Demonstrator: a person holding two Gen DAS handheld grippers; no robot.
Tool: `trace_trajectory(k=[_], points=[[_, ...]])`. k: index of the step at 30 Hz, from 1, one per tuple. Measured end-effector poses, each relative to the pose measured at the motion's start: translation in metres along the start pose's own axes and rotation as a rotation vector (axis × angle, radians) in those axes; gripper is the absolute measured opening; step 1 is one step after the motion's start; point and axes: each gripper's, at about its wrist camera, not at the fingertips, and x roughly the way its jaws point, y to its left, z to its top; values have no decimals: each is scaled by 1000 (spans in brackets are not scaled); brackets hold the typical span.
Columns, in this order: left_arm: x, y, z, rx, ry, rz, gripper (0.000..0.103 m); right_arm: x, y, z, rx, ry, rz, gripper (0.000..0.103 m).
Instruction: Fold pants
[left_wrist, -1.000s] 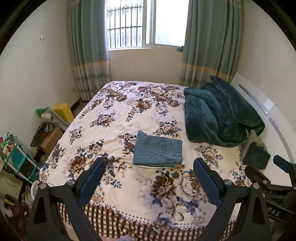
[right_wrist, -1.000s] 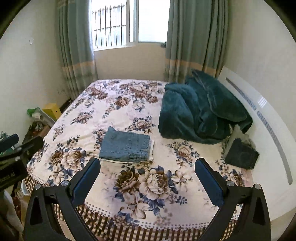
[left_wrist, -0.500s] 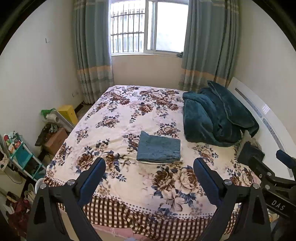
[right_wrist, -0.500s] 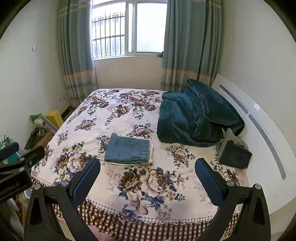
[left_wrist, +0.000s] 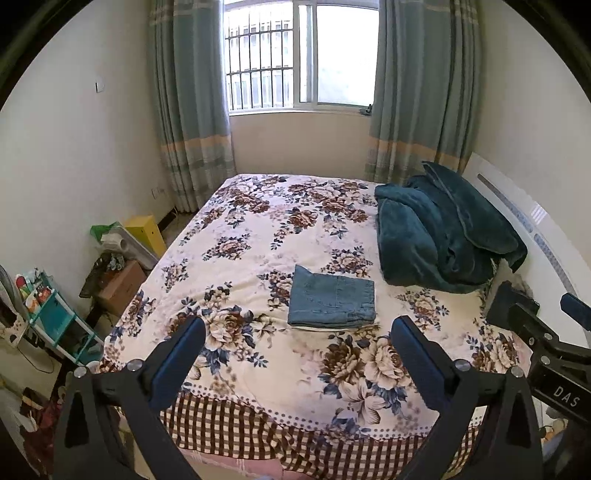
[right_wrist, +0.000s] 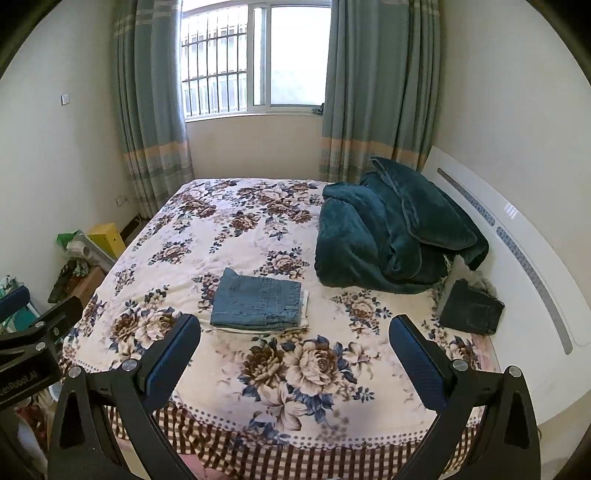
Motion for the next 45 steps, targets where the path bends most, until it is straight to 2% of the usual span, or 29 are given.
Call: trace_trajectory(k=[45], points=[[-5, -3, -3, 1, -6, -2, 103, 1, 7, -12, 19, 9, 23, 103]])
